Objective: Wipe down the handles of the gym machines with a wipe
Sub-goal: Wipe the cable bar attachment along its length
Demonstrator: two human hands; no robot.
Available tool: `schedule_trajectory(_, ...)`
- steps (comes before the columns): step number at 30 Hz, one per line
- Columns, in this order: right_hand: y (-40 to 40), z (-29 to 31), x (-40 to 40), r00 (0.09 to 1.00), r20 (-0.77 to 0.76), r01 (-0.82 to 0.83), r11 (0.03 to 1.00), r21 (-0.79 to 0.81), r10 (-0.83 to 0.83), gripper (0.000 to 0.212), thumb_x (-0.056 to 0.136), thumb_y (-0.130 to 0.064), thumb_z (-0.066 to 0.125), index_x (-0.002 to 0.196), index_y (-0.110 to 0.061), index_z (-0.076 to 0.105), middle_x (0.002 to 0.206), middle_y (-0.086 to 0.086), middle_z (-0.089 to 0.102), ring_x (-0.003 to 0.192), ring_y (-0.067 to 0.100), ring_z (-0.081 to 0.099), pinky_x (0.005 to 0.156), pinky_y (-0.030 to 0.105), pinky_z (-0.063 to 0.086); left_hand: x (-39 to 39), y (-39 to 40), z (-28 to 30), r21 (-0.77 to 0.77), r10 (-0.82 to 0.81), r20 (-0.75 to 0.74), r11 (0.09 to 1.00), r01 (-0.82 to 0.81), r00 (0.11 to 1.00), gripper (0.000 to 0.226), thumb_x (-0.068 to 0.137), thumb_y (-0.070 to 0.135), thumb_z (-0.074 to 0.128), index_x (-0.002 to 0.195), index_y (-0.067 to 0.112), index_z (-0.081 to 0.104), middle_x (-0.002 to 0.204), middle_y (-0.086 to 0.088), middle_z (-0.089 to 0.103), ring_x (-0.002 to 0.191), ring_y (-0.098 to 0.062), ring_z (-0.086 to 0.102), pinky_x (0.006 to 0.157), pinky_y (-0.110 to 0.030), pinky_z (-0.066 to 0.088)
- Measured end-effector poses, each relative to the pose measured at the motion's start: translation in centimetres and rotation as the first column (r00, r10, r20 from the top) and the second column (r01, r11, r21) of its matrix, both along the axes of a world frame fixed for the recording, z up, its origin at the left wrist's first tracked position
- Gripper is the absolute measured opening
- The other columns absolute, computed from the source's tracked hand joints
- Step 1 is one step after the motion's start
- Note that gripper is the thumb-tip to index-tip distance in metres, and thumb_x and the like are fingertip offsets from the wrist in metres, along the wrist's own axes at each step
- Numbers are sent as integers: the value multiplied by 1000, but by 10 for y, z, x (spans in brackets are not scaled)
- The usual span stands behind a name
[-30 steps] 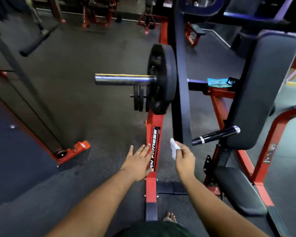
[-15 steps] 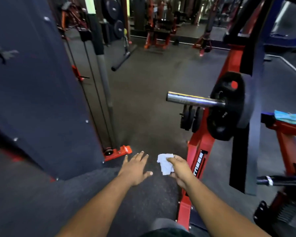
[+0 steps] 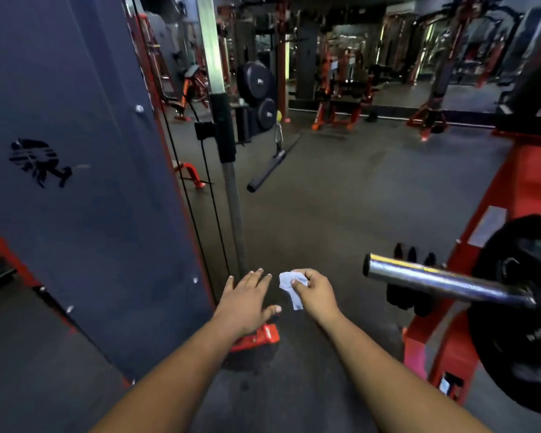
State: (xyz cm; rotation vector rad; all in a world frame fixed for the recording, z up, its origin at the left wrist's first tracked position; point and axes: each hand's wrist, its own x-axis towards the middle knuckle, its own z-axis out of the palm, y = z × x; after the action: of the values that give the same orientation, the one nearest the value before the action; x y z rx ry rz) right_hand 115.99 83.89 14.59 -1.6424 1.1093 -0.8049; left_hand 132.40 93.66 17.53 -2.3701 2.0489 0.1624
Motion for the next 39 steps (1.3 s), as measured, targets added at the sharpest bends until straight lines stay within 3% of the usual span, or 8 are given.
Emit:
schedule_trajectory(4,-76,41,43,999,34,25,999,-35,-24,15,92,-12,64,92,-27,68,91,-15,69,87,5,65,74,12,46,29,-78,38,-95,37,23,995,-34,999,85,98,68,44,165,27,12,173,2,9,159,-16,8,126,-55,11)
schedule_trajectory(8,-146,65,78,996,75,54,998,-36,-51,12,92,-22,61,97,-19,72,96,-6,73,91,12,69,86,33,56,51,-145,66,-186,60,37,981,-52,997,83,98,67,45,164,26,15,172,1,11,158,-17,10,126,-53,13)
schedule_trajectory(13,-219,75,109,992,85,97,995,-23,-95,12,86,-28,58,90,-24,69,94,-6,73,90,15,70,85,42,58,76,-225,86,-222,38,56,975,-25,998,84,99,65,47,164,24,14,172,0,11,158,-19,10,127,-50,15)
schedule_trajectory(18,-297,83,144,991,26,136,985,-103,-133,10,90,-21,59,84,-24,66,91,-9,70,87,14,68,75,29,54,116,-316,85,-203,51,-2,978,-50,999,87,97,61,54,163,22,14,172,-2,11,158,-22,12,124,-49,25)
schedule_trajectory(24,-380,77,173,989,-75,116,984,-139,-127,27,79,-41,54,94,-26,71,92,-8,73,83,15,70,79,40,60,155,-408,74,-94,67,-23,993,-69,997,94,96,60,59,164,19,8,172,-5,8,158,-26,11,119,-50,34)
schedule_trajectory(30,-429,79,175,990,-5,142,981,-135,-144,16,88,-21,55,88,-23,71,89,-8,73,76,8,68,68,28,54,170,-464,66,-55,117,-57,991,-120,992,97,95,60,60,164,21,4,171,-3,9,153,-26,24,108,-48,42)
schedule_trajectory(36,-516,71,182,992,-32,112,962,-250,-124,18,98,-20,55,101,-34,66,96,-16,70,87,-1,64,71,22,47,182,-507,62,-4,185,-99,982,-187,978,104,92,60,65,163,18,2,170,-5,13,151,-29,28,113,-51,41)
schedule_trajectory(39,-573,72,191,997,-65,21,919,-394,-50,28,102,-20,52,122,-30,68,112,-14,72,99,2,66,75,14,47,186,-532,62,39,234,-81,972,-232,969,107,91,62,64,164,16,0,168,-7,18,150,-30,30,114,-51,40)
